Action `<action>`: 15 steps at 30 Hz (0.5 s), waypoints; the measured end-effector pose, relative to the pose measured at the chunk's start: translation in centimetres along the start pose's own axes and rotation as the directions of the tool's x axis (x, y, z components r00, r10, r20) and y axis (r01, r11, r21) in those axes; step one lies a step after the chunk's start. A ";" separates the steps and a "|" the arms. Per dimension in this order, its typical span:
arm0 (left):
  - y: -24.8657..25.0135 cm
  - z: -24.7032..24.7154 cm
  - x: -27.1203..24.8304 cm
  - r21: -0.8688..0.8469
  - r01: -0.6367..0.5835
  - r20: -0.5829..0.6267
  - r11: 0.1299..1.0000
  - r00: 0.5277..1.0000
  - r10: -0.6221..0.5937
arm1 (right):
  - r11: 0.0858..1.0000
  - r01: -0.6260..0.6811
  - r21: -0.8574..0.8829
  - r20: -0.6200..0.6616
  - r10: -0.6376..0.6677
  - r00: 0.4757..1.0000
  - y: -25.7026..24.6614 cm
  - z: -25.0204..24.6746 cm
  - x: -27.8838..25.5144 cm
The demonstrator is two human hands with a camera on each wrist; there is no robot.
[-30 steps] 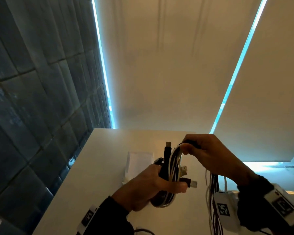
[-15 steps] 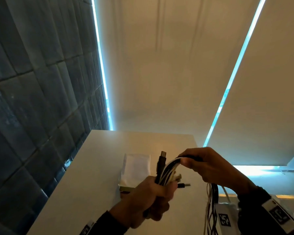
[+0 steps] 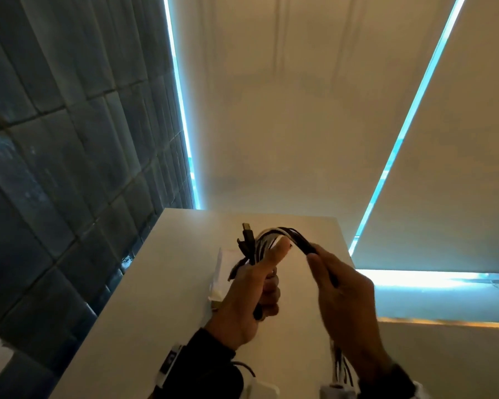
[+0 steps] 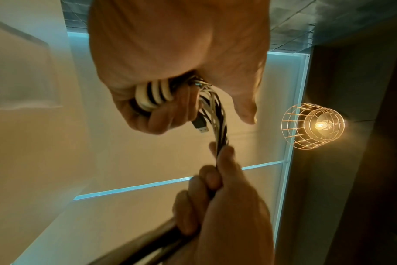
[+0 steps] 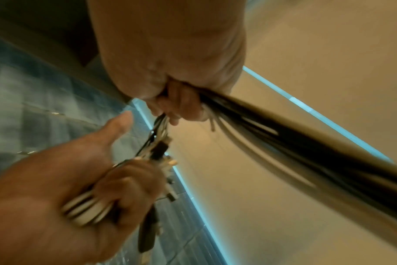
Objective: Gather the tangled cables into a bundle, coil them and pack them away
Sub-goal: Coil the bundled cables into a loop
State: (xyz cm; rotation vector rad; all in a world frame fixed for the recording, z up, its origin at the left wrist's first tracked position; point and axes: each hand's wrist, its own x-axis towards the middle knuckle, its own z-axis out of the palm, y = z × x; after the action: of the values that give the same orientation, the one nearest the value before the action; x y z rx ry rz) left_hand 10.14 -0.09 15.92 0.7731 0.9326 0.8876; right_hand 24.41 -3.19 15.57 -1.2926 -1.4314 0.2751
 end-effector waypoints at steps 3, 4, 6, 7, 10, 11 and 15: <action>-0.4 1.0 0.5 -0.004 0.003 0.006 1.000 1.000 -0.003 | 0.972 0.218 -0.087 0.189 -0.199 0.962 -1.0 2.0 -0.9; -0.5 1.2 0.6 -0.054 0.003 -0.012 0.999 1.000 -0.003 | 0.963 0.249 -0.099 0.279 -0.214 0.936 -0.9 2.4 -1.2; -0.7 0.9 1.4 -0.160 0.002 -0.070 0.987 0.997 -0.013 | 0.933 0.307 -0.190 0.398 -0.213 0.892 -0.6 2.7 -1.7; -0.7 0.6 1.7 -0.209 0.012 -0.078 0.978 0.997 -0.029 | 0.909 0.341 -0.238 0.444 -0.210 0.871 -0.6 2.8 -1.8; -0.5 -0.3 2.4 -0.323 0.030 -0.071 0.946 0.996 -0.056 | 0.873 0.398 -0.281 0.561 -0.187 0.807 -0.5 3.0 -1.9; -0.1 -0.4 2.4 -0.373 0.014 -0.089 0.928 0.995 -0.051 | 0.901 0.359 -0.246 0.561 -0.170 0.810 -0.5 3.0 -2.1; 3.1 -1.6 2.8 -0.558 -0.135 -0.191 0.819 0.981 0.032 | 0.991 -0.134 -0.003 0.589 0.110 0.801 1.6 1.9 -4.6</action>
State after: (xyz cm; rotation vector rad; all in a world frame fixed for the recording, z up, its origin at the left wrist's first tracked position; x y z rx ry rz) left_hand 8.67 3.99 17.00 0.2175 0.7233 1.2522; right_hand 22.65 -5.31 11.15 -1.3289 -1.8473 0.8514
